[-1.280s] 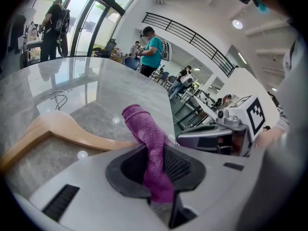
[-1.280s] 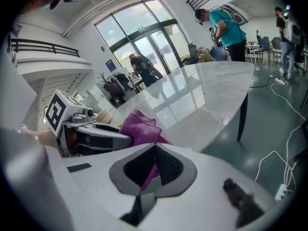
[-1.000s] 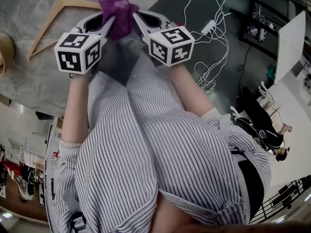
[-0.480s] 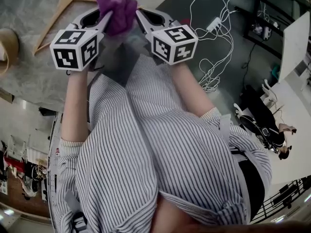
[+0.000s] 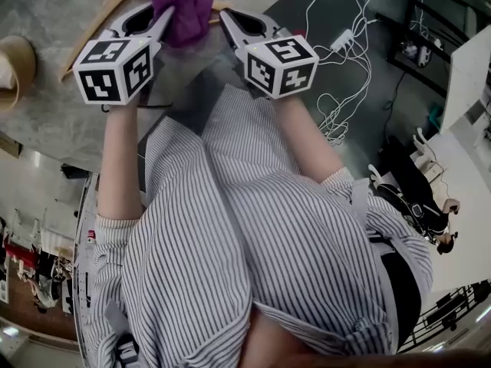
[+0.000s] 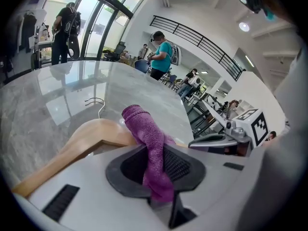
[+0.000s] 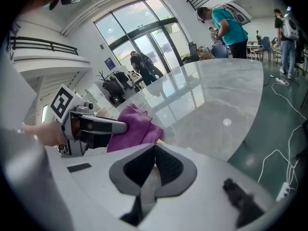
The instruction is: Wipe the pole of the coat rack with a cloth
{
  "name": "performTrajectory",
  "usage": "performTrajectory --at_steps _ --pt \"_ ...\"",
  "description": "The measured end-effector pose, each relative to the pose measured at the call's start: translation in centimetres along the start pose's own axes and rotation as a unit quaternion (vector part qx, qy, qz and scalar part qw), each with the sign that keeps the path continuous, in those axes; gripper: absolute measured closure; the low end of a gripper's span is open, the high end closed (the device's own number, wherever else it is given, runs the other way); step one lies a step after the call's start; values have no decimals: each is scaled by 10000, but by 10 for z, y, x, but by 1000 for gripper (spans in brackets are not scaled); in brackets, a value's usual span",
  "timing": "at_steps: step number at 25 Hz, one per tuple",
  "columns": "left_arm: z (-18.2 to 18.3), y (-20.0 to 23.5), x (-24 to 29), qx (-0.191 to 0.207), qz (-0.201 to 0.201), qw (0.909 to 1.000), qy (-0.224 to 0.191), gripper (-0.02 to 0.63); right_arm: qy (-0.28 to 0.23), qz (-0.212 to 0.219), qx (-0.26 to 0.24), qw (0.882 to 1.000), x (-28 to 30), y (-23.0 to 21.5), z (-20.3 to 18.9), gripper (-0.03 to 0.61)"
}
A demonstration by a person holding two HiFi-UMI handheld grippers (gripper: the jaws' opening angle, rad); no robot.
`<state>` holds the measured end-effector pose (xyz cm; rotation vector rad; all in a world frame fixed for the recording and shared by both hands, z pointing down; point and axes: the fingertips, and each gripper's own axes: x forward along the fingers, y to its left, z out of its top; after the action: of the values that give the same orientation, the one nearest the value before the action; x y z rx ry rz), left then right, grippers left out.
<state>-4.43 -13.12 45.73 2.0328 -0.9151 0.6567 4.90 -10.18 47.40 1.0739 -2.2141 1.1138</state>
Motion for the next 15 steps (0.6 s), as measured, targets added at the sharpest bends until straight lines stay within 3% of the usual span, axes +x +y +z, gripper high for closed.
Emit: performTrajectory --at_steps 15 --pt "14 49 -18 -220 331 9988 -273 529 115 123 -49 9998 25 25 4 563"
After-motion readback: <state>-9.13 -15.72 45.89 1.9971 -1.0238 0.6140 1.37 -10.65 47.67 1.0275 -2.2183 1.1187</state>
